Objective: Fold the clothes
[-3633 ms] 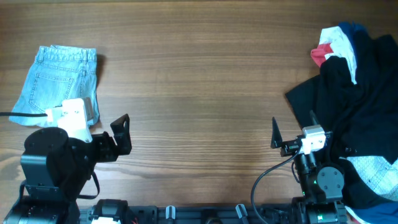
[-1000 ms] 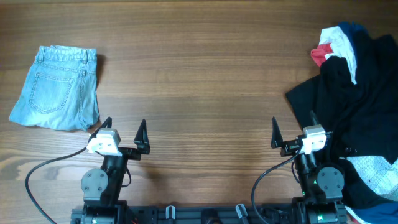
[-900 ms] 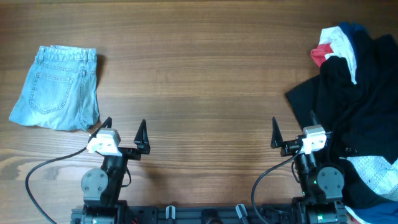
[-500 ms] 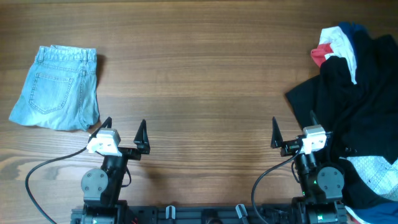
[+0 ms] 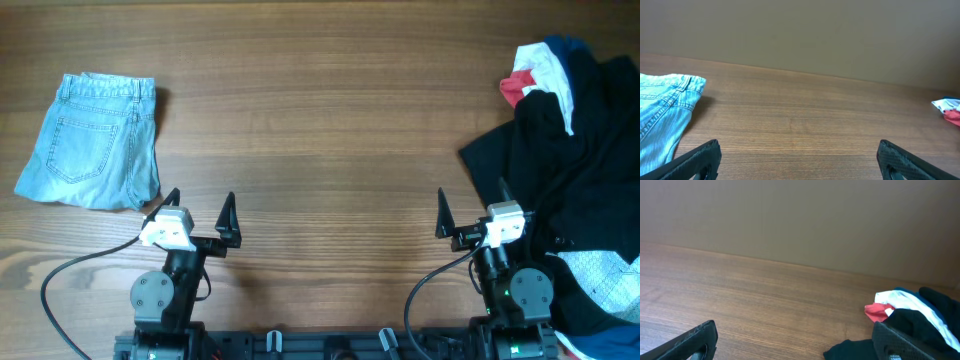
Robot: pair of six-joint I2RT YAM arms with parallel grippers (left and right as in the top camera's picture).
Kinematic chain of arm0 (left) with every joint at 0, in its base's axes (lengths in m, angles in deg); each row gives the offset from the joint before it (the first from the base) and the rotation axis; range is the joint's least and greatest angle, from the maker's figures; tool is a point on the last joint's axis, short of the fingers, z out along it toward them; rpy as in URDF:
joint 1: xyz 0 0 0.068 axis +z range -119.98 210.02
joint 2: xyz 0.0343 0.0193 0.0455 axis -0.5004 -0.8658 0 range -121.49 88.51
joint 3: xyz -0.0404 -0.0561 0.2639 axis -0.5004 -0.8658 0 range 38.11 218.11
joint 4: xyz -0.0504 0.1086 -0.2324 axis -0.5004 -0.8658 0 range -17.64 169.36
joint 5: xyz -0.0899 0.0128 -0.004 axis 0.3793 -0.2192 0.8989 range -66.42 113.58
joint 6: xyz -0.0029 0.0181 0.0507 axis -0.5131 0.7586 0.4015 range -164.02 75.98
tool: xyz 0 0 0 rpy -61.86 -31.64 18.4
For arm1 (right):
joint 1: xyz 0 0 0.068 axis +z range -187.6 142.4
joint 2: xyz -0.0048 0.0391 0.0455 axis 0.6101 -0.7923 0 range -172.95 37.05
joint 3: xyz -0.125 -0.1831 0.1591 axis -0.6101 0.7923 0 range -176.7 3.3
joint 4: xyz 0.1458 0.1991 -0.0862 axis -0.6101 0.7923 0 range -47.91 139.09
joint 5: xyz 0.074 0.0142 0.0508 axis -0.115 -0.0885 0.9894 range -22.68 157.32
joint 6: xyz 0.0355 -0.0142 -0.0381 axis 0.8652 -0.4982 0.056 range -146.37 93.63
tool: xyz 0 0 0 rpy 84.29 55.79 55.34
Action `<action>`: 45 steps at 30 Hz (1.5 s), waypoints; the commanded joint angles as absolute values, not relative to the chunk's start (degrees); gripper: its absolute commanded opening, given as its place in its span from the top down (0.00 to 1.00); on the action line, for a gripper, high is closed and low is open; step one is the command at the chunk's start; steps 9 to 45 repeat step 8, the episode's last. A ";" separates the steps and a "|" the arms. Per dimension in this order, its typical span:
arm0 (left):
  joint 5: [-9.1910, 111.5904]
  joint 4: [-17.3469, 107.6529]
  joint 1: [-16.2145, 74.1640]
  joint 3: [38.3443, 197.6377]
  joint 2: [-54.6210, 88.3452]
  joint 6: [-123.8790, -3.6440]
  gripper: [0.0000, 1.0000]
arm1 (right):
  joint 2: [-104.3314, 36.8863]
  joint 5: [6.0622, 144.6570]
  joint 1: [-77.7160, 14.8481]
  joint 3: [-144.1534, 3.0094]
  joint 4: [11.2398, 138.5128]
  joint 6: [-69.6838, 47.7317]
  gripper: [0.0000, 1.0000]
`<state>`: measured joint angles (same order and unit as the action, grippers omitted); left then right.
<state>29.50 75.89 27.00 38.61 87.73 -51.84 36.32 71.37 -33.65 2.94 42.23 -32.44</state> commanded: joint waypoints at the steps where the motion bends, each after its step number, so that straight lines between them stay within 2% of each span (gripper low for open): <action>1: 30.61 75.63 27.26 38.43 88.35 -52.38 0.00 | 36.84 71.04 -33.91 2.99 42.04 -31.81 0.00; 45: 30.61 75.63 27.26 38.43 88.35 -52.38 0.00 | 36.84 71.02 -33.91 2.99 42.04 -31.81 0.00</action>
